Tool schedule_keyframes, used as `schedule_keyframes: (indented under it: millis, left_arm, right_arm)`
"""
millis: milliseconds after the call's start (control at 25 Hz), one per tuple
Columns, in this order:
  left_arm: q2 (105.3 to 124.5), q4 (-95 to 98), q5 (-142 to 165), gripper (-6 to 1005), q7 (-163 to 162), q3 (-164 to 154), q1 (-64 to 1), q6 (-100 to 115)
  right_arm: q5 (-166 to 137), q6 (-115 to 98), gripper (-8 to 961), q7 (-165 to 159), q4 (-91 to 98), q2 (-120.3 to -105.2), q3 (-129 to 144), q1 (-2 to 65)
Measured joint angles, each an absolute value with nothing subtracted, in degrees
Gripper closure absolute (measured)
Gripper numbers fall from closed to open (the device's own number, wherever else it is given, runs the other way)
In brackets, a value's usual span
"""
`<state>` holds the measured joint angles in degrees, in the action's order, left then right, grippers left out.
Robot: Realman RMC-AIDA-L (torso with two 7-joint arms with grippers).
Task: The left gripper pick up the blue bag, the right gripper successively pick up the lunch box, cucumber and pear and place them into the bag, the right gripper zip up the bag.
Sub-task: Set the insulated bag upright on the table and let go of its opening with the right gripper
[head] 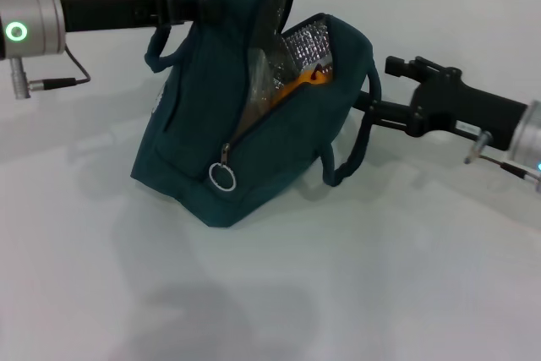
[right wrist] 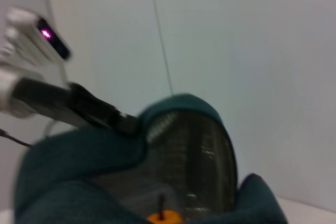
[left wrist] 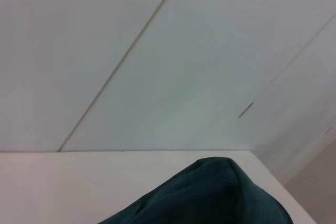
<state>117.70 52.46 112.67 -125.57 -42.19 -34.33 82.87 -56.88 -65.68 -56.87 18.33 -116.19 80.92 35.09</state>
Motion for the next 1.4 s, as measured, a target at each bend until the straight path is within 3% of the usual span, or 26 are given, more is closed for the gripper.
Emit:
schedule_keyframes:
  millis: [240, 440, 760, 1000, 1400]
  left_arm:
    - [118.1, 52.4, 111.6, 948, -124.7, -42.2, -34.2, 82.9]
    - [117.98, 52.4, 111.5, 948, -124.7, -42.2, -33.7, 82.9]
    - [117.6, 52.3, 111.2, 949, -124.5, -41.5, -31.9, 82.9]
    - [117.88, 51.9, 111.2, 949, -124.4, -41.1, -30.4, 83.9]
    - [117.45, 42.1, 104.8, 948, -118.1, -40.8, -27.6, 86.5]
  right_arm:
    - [-51.4, -52.4, 105, -60.4, 18.6, -116.19, 90.6, 39.6]
    - [-46.3, -45.3, 109, -60.0, 21.7, -116.19, 95.9, 39.6]
    - [-43.1, -41.9, 117, -54.9, 34.3, -116.19, 96.2, 30.8]
    - [-35.6, -56.2, 122, -43.3, 40.6, -115.98, 96.1, 22.3]
    - [-35.5, -73.5, 132, -38.7, 41.8, -115.3, 90.4, 17.2]
